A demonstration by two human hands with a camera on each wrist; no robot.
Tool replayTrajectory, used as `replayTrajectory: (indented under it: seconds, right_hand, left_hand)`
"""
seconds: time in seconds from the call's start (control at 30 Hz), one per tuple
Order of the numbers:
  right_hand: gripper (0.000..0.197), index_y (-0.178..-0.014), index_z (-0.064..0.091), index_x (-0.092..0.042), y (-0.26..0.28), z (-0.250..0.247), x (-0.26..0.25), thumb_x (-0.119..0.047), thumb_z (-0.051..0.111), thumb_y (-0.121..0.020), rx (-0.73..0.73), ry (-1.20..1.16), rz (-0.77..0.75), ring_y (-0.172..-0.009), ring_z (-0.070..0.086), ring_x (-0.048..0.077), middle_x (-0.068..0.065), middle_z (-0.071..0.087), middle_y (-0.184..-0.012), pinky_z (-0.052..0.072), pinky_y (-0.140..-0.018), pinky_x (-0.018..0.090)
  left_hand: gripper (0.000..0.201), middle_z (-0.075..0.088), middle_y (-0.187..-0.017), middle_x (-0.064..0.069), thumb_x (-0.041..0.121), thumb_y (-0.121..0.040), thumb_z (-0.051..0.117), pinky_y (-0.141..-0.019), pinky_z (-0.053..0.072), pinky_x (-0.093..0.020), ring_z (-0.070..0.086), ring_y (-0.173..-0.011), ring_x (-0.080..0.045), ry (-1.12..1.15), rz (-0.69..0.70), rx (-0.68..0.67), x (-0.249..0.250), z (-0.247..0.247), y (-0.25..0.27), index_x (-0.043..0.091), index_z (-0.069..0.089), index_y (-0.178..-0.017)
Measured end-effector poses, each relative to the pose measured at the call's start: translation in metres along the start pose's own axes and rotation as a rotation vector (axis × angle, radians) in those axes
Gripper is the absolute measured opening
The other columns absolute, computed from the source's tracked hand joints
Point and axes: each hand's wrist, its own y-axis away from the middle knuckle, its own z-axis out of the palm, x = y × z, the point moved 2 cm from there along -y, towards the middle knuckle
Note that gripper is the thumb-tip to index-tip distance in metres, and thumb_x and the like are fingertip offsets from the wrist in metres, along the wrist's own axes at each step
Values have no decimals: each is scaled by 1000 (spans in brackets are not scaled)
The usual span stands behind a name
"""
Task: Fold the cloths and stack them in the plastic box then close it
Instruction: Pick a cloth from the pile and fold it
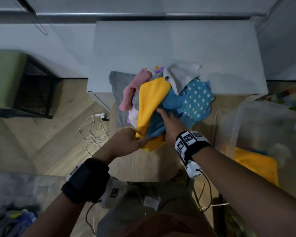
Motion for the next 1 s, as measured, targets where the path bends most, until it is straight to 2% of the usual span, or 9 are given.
replayTrajectory:
  seconds: [0.1, 0.23, 0.3, 0.4, 0.5, 0.6, 0.8, 0.9, 1.0]
  right_hand:
    - [56, -125, 41, -37, 1, -18, 7, -18, 68, -80, 36, 130, -70, -107, 51, 40, 5, 40, -130, 50, -78, 47]
    - [32, -113, 46, -27, 5, -33, 11, -14, 61, -87, 81, 300, 19, -111, 49, 38, 7, 45, -125, 43, -74, 44]
    - [35, -113, 43, -26, 6, -34, 10, -8, 57, -87, 109, 239, 18, -101, 57, 39, 11, 52, -117, 48, -72, 42]
    - [71, -135, 31, -42, 10, -34, 3, -6, 59, -82, 133, 94, -106, -94, 65, 37, 10, 61, -117, 55, -71, 44]
    - [85, -147, 18, -50, 17, -25, -10, -22, 62, -80, 42, 155, -294, -100, 63, 32, 3, 58, -127, 55, -75, 43]
    - [87, -148, 18, -47, 23, -19, -18, -43, 65, -75, 141, 291, -372, -103, 50, 30, 3, 42, -123, 50, -82, 46]
    - [39, -123, 50, -21, 25, -19, -36, -15, 59, -86, 114, 245, -441, -106, 52, 28, 1, 43, -126, 50, -71, 44]
    - [41, -121, 47, -21, 20, -24, -28, -9, 61, -86, 146, 177, -306, -92, 58, 35, 6, 43, -120, 39, -59, 38]
    - [37, -115, 46, -20, 18, -38, -11, -5, 60, -84, 280, 103, -133, -83, 58, 40, 11, 43, -117, 42, -58, 42]
  left_hand:
    - [53, 63, -65, -11, 58, -71, 50, -66, 48, -35, 57, -59, -16, 37, 4, 47, -1, -20, 11, 7, 62, -70]
    - [42, 60, -62, -10, 45, -83, 59, -62, 46, -31, 57, -60, -20, -72, -55, 140, -2, -42, 7, 6, 63, -66]
    - [39, 57, -58, -7, 40, -84, 63, -62, 45, -30, 56, -60, -22, -50, -83, 156, -4, -53, 1, 10, 59, -59]
    - [44, 56, -58, -6, 55, -69, 56, -65, 47, -33, 55, -60, -22, -41, -99, 199, -5, -65, -2, 12, 59, -58]
    - [48, 62, -67, -9, 54, -80, 60, -68, 49, -35, 58, -66, -23, -71, -87, 212, -5, -65, -5, 9, 64, -66]
    - [41, 65, -73, -9, 49, -84, 59, -71, 50, -36, 62, -73, -25, -110, -65, 209, -2, -60, -7, 11, 67, -71]
    - [31, 63, -64, -7, 35, -81, 66, -64, 53, -33, 58, -57, -18, -42, -56, 94, 9, -62, -5, 8, 69, -68]
    - [37, 60, -53, -6, 36, -67, 66, -54, 49, -30, 57, -48, -20, 27, -75, 72, 11, -76, 3, -1, 69, -66]
    - [27, 62, -50, -8, 31, -61, 63, -57, 47, -33, 56, -49, -24, 56, -65, 47, 17, -95, 13, 5, 68, -55]
